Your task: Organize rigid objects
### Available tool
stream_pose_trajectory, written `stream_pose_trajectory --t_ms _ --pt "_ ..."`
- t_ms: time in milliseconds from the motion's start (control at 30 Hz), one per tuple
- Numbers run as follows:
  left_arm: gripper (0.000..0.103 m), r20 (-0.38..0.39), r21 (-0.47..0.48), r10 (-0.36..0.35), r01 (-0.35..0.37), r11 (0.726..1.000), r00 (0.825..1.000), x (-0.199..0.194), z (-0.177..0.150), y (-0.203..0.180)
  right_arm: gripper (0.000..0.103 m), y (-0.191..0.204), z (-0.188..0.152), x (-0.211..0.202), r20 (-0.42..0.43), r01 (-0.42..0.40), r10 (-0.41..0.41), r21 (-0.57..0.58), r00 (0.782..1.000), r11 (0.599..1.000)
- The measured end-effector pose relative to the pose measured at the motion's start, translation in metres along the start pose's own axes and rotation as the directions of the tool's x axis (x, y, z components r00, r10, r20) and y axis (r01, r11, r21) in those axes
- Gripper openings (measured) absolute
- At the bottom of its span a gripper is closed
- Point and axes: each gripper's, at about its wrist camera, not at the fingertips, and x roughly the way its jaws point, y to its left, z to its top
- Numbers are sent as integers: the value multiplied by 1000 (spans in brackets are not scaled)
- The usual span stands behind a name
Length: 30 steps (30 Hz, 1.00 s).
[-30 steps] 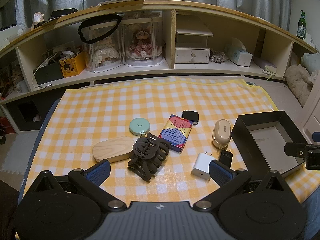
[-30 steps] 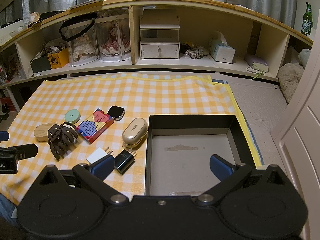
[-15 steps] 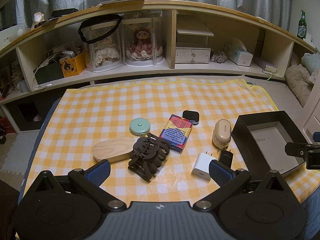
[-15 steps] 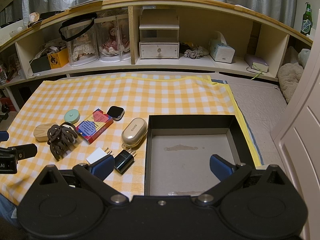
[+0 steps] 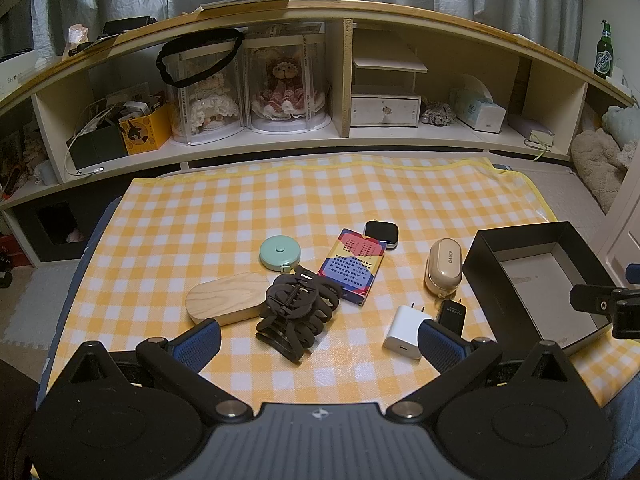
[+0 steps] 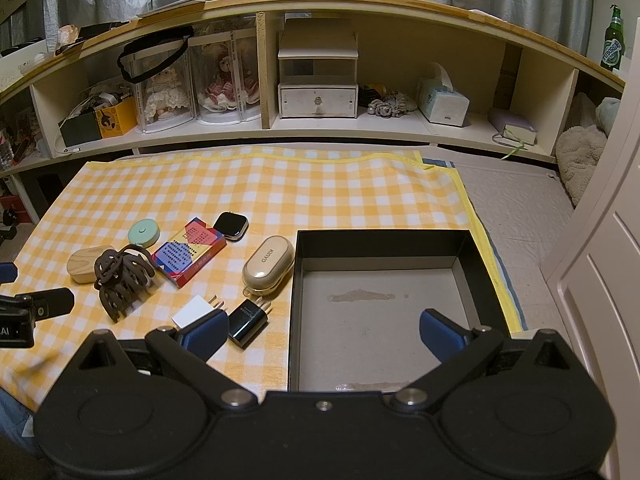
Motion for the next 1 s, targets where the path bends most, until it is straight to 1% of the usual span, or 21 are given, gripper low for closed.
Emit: stream_pose_trajectory --t_ms 167,267,467,567,633,733,867,967,1000 --pt "103 0 -1 0 0 1000 1000 0 0 0 103 -7 -3 7 27 7 -7 6 1000 1000" --pt "103 5 -7 -4 4 1000 1000 0 0 1 103 -17 5 -6 57 18 -20 30 998 999" --pt "103 15 -28 -5 5 1000 1000 2 -2 5 103 -43 18 0 89 82 -89 74 992 994" --pt "103 20 -37 -4 5 999 1000 2 -1 8 103 -64 26 12 107 134 -143 87 984 987" --pt "103 22 -45 -5 6 999 1000 4 0 10 103 -82 31 22 105 148 -159 103 982 984" --pt "103 24 -52 -4 6 999 1000 6 1 12 103 -107 33 39 82 187 -203 169 976 968" --pt "103 49 -36 -1 3 999 999 8 0 13 103 -129 29 61 15 246 -252 160 968 956" --pt "103 72 -41 -23 26 999 997 9 0 15 103 -147 21 76 -34 246 -243 181 969 952" --pt "103 72 -42 -27 30 999 997 10 0 15 99 -154 17 81 -59 248 -241 201 969 948"
